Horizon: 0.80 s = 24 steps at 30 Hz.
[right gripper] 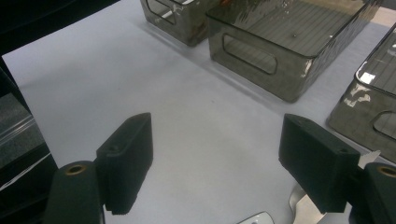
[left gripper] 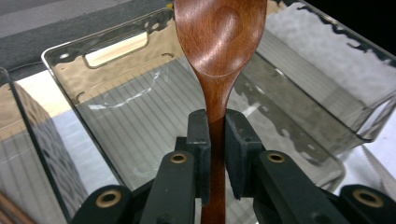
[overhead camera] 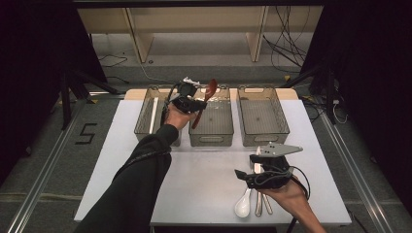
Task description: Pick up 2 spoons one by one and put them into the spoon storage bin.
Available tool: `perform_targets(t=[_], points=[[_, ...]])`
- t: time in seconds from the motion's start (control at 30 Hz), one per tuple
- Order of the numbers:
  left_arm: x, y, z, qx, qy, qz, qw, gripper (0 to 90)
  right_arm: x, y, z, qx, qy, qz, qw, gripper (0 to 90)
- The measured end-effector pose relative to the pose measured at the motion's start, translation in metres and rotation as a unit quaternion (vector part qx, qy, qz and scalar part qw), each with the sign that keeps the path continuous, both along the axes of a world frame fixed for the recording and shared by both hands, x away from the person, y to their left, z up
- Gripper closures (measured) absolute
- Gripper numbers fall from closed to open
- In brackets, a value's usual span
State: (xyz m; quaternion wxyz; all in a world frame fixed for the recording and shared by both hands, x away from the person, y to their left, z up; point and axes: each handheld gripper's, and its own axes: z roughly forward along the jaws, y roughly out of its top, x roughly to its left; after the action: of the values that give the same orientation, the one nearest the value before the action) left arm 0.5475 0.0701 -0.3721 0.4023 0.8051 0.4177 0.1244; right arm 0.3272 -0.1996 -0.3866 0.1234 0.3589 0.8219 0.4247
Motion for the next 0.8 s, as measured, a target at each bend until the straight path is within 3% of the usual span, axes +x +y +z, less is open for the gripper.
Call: perform_targets(t=[0.07, 0.23, 0.33, 0.43, 0.8], points=[[0.000, 0.000, -0.001, 0.000, -0.003, 0.009, 1.0000, 73.3, 0.000, 0.000, -0.001, -0.001, 0.002, -0.001, 1.0000, 27.0], [0.000, 0.000, 0.000, -0.002, 0.017, 0.011, 0.9998, 49.8, 0.001, 0.000, 0.000, -0.001, 0.002, 0.000, 1.0000, 27.0], [-0.007, 0.004, 0.006, -0.004, 0.019, -0.003, 0.9998, 47.1, 0.001, -0.001, -0.001, 0.000, 0.001, -0.001, 1.0000, 27.0], [-0.017, 0.009, 0.015, -0.017, 0.025, -0.012, 0.9995, 39.0, 0.000, 0.000, -0.001, 0.000, 0.002, -0.001, 1.0000, 27.0], [-0.065, 0.040, 0.032, -0.057, -0.001, -0.032, 0.9979, 25.2, 0.001, 0.002, -0.002, -0.003, 0.005, -0.002, 1.0000, 27.0]])
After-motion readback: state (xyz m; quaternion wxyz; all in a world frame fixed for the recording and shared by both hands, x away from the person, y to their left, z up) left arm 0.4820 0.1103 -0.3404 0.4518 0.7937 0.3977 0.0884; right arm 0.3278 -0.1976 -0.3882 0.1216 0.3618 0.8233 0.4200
